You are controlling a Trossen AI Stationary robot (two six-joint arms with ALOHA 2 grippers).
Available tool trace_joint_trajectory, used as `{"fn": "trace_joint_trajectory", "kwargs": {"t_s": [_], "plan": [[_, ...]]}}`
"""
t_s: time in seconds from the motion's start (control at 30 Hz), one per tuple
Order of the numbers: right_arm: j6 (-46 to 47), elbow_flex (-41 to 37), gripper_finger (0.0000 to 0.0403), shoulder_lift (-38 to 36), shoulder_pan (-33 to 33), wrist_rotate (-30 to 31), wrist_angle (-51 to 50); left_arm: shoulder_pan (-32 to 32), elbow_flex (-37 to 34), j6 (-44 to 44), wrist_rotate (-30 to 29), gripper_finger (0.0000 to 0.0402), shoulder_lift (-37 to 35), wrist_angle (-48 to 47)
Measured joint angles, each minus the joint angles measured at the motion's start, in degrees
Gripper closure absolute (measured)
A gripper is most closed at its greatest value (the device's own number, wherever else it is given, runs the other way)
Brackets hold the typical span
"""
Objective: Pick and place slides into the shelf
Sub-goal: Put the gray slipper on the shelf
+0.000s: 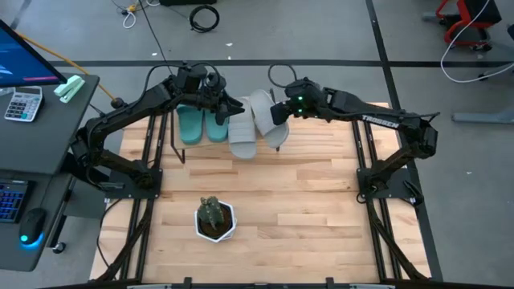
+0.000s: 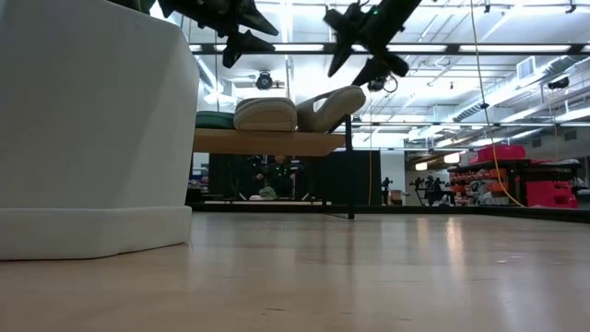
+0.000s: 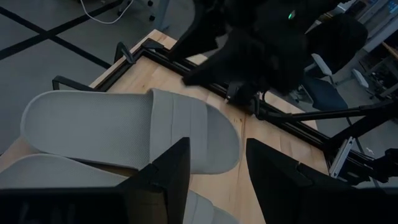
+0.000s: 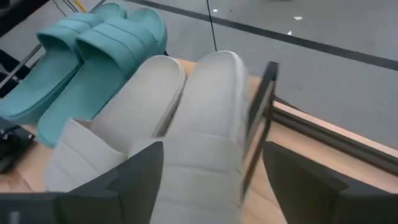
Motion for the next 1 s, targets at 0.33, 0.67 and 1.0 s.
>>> {"fn": "trace_joint_trajectory", "kwargs": {"t_s": [0.33,0.67,1.0], "plan": [[0.9,0.0,0.0372,-1.5,0.4,-1.6,-13.0,0.0,0.0,-0.6,-0.3,0.0239,0.0,0.2],[2.9,0.0,0.0396,0.2,2.9,-3.8,-11.8,-0.5,0.0,-0.6,-0.7,0.0239,0.7,0.3],[6.7,0.0,0.04,0.2,5.4,-9.2,-11.8,-0.6,0.0,-0.5,-1.1,0.0239,0.7,0.2]]}}
